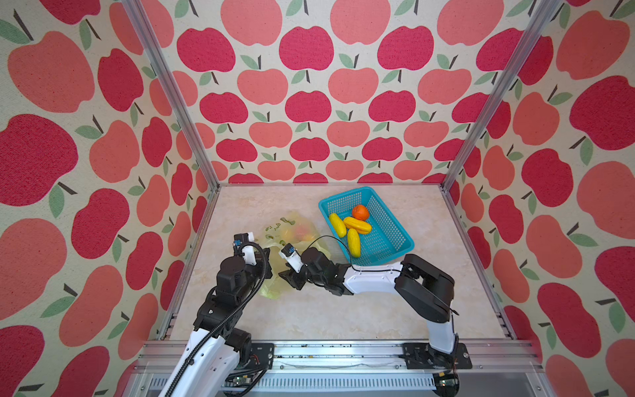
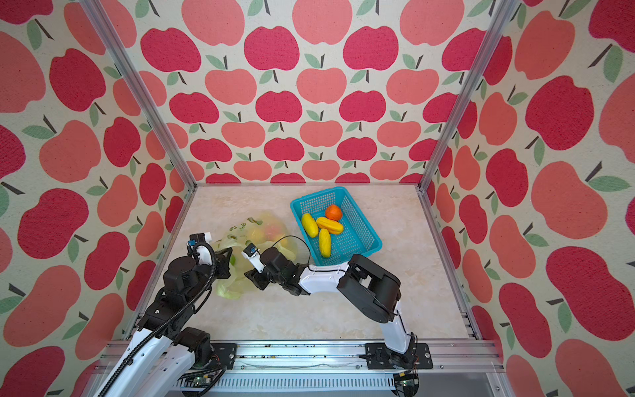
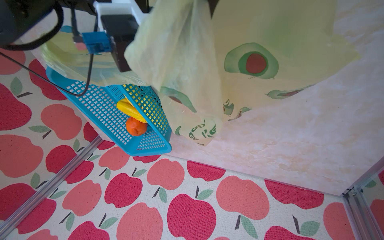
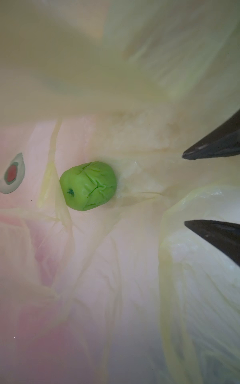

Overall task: Untie the knot of the plastic bag and take out the fruit
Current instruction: Pick up the fruit from the plastic bag.

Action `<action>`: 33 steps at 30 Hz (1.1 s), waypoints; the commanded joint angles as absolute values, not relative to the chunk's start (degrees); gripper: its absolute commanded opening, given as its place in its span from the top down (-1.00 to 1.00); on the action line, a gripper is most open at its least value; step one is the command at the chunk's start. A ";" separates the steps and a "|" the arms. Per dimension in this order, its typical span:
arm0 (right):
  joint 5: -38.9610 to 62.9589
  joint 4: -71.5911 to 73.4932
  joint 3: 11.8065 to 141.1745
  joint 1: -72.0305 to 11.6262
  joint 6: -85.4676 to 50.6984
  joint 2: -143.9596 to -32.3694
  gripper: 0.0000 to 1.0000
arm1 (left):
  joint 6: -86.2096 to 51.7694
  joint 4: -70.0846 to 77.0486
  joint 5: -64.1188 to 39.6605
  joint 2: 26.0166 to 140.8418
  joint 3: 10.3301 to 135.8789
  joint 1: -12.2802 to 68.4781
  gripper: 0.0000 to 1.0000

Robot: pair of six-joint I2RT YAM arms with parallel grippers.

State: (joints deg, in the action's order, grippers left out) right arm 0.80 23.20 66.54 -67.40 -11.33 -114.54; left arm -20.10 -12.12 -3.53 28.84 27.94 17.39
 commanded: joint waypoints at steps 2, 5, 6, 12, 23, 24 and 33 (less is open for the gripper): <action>-1.38 25.73 70.21 -67.68 -14.49 -117.22 -0.03 | -20.32 -10.75 -4.46 27.53 27.08 17.11 1.00; -2.24 24.44 72.94 -67.34 -16.27 -119.65 -0.08 | -20.22 -10.55 -4.94 27.76 27.15 17.10 1.00; -2.07 24.75 73.56 -67.17 -16.95 -120.61 -0.12 | -20.21 -10.44 -5.30 27.77 27.22 17.12 1.00; 1.65 24.32 79.60 -66.36 -20.45 -126.03 -0.29 | -20.13 -9.36 -7.21 27.33 26.98 17.07 1.00; 7.18 20.63 94.45 -65.39 -25.29 -137.19 -0.99 | -19.95 -6.56 -11.89 28.67 26.81 17.14 1.00; 7.30 19.75 96.32 -65.43 -25.48 -138.35 -0.99 | -19.95 -6.21 -12.41 28.74 26.78 17.14 1.00; 8.13 15.49 107.14 -65.42 -27.08 -145.52 -0.99 | -19.95 -4.75 -15.10 29.62 26.81 17.14 1.00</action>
